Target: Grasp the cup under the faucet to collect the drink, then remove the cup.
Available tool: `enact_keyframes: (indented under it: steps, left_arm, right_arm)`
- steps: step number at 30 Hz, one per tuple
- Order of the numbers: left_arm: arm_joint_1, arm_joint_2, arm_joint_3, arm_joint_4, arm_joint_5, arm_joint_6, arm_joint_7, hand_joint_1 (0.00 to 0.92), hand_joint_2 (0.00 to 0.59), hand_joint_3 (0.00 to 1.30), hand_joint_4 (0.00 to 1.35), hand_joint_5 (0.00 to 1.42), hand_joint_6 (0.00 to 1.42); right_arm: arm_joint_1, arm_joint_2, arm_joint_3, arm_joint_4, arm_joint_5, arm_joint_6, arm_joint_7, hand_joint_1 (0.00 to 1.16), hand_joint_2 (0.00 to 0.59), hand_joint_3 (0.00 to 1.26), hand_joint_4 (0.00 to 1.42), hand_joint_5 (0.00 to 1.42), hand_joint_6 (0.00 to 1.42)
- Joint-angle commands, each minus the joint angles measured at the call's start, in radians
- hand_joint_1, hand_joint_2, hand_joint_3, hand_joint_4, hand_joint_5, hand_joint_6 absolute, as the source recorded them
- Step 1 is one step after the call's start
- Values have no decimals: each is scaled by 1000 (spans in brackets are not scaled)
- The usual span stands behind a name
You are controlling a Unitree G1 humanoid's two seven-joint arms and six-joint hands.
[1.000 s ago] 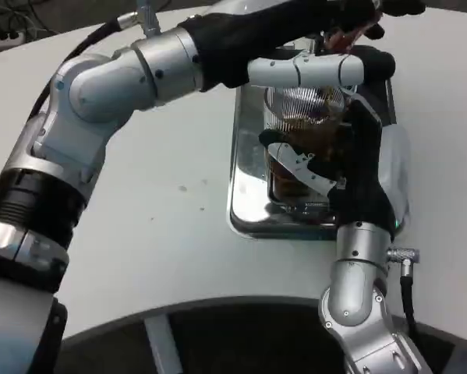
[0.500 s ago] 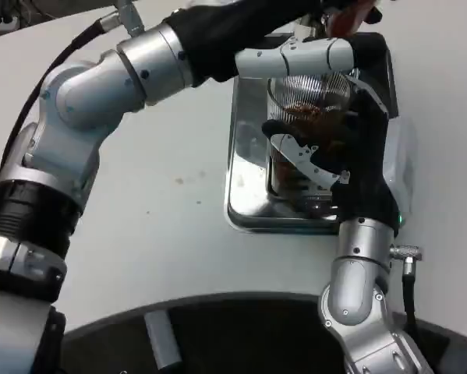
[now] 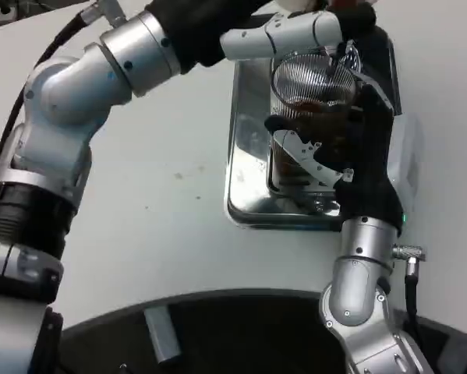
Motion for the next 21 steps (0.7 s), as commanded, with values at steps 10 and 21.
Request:
enact_keyframes:
  steps: [10, 21]
  left_arm:
    - [32, 12, 57, -118, -83, 3, 1, 0, 139, 157, 185, 274, 208]
    - [116, 41, 98, -272, -142, 62, -3, 0, 139, 178, 203, 288, 223]
  right_arm:
    - [48, 14, -6, -18, -4, 14, -10, 885, 236, 535, 611, 717, 578]
    - [75, 2, -19, -83, -5, 14, 2, 899, 230, 548, 617, 736, 595]
